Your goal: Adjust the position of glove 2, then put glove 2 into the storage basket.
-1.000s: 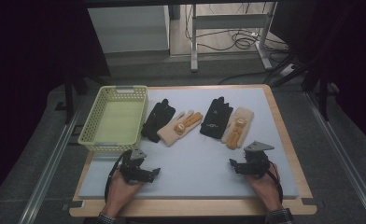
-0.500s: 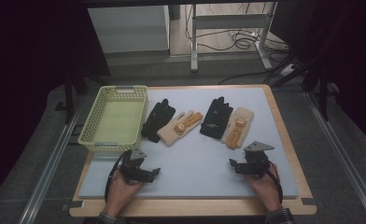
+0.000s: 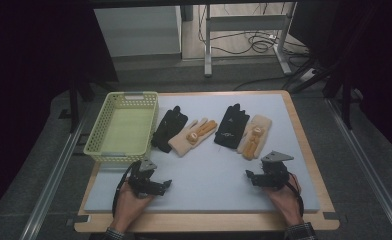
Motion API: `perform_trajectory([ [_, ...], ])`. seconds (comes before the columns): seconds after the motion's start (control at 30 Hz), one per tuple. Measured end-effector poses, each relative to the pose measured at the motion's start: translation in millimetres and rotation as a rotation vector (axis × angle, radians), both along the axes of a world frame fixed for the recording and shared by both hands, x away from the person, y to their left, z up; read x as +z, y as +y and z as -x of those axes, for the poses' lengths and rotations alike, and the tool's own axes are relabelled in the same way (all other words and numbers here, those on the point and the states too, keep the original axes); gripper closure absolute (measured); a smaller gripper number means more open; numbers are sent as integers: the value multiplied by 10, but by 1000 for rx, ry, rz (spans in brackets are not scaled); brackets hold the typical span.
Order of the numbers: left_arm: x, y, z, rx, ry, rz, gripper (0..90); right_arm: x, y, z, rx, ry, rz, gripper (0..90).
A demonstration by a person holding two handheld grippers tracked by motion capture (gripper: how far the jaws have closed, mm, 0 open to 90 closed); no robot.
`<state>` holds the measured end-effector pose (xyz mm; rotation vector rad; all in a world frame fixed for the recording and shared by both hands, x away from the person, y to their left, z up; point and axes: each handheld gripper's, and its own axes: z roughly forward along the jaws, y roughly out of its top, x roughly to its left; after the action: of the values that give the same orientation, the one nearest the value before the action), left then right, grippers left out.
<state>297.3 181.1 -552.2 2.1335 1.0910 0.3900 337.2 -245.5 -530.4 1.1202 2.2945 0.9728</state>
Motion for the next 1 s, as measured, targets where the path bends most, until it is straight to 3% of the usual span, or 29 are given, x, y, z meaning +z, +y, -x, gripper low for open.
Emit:
perform_trajectory([
  [0.17, 0, -2, 2, 2, 1, 1, 48, 65, 24, 0, 14, -5, -20, 290],
  [0.4, 0, 0, 1, 0, 0, 0, 48, 165, 184, -67, 65, 26, -63, 377],
  [0.67, 0, -1, 2, 1, 0, 0, 48, 236, 488, -191, 132, 45, -80, 470],
  [1.0, 0, 0, 2, 1, -1, 0, 48, 223, 908, -392, 194, 61, -89, 510],
])
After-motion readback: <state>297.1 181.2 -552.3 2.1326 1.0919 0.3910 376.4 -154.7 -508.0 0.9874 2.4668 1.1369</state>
